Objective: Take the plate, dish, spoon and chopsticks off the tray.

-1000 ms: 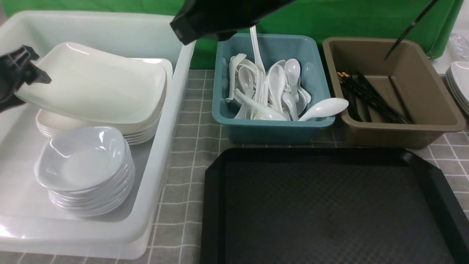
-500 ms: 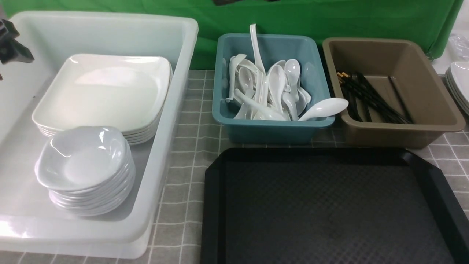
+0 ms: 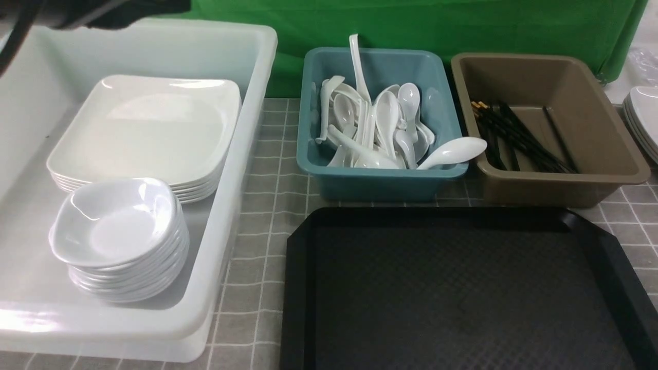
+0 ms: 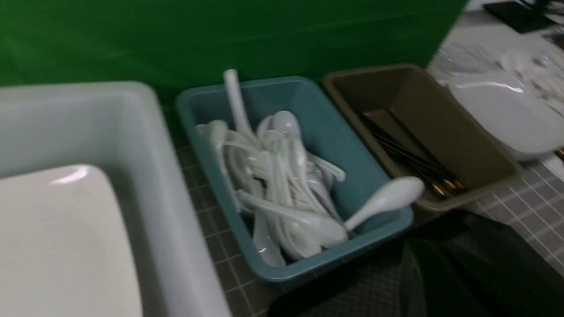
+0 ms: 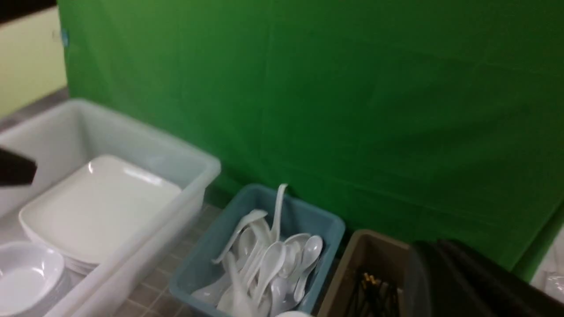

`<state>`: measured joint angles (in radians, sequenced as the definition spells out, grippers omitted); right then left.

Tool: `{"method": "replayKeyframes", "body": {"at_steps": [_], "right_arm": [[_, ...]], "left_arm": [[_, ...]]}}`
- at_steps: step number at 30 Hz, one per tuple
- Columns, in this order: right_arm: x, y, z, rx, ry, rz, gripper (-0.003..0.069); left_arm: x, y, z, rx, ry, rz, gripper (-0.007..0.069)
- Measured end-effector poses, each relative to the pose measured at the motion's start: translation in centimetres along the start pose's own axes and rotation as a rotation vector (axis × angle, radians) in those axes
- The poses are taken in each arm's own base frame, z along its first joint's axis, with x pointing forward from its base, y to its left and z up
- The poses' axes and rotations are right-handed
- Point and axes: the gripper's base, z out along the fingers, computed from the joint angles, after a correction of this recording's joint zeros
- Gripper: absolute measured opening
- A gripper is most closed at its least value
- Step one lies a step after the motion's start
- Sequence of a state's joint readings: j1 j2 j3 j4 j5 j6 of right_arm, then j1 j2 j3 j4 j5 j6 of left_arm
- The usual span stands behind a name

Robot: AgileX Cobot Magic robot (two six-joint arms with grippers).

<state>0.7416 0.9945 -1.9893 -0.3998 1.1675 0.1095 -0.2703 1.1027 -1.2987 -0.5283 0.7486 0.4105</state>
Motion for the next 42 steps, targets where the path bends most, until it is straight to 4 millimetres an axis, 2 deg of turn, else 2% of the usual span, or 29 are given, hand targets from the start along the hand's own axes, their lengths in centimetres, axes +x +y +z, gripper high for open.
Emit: {"method": "replayKeyframes", "body": {"at_steps": [3,5,6,8,9,12,13,14,15,16,19,23,28,42], "right_arm": [[1.7,-1.5,-3.6,0.009,-0.053,0.044,0.0025],[4.1,-2.7,-6.3,0.017,-0.118,0.089,0.0025],[4.7,-2.9,-6.6,0.019,-0.132,0.097,0.0025],[7.1,-2.9,-6.8,0.013,-0.173,0.115,0.0024],[7.8,-3.0,-7.1,0.009,-0.197,0.123,0.0024],[11.4,-2.1,-5.8,-0.036,-0.262,0.142,0.0024],[11.7,-2.0,-5.7,-0.039,-0.267,0.139,0.0024],[13.8,-1.3,-4.8,-0.076,-0.309,0.172,0.0024],[14.1,-1.2,-4.7,-0.08,-0.315,0.169,0.0024],[16.1,-0.6,-3.7,-0.107,-0.347,0.167,0.0024],[18.9,0.5,-2.5,-0.151,-0.422,0.134,0.0024],[22.1,2.3,0.0,-0.224,-0.458,0.086,0.0024],[23.3,3.3,0.9,-0.28,-0.493,0.068,0.003],[23.4,3.3,1.0,-0.28,-0.492,0.065,0.0045]], "left_arm": [[0.3,-2.5,-2.5,0.056,-0.045,0.053,0.0],[1.8,-4.0,-4.9,0.104,-0.07,0.085,0.0],[2.2,-4.2,-5.4,0.11,-0.075,0.085,0.0],[4.0,-4.6,-7.4,0.114,-0.097,0.063,0.0],[4.6,-4.6,-7.5,0.11,-0.092,0.049,0.0],[8.3,-4.4,-9.1,0.08,-0.104,-0.013,0.0],[8.3,-4.4,-9.3,0.08,-0.114,-0.016,0.0],[10.8,-4.1,-9.7,0.06,-0.114,-0.062,0.0],[10.8,-4.2,-10.0,0.061,-0.126,-0.07,0.0],[12.6,-3.9,-10.3,0.043,-0.145,-0.121,0.0],[15.4,-3.5,-10.6,0.016,-0.184,-0.177,0.0],[17.8,-3.2,-11.1,0.004,-0.246,-0.194,0.0],[18.8,-2.9,-11.2,-0.006,-0.313,-0.191,0.0001],[18.8,-2.9,-11.1,-0.012,-0.318,-0.187,0.0001]]}}
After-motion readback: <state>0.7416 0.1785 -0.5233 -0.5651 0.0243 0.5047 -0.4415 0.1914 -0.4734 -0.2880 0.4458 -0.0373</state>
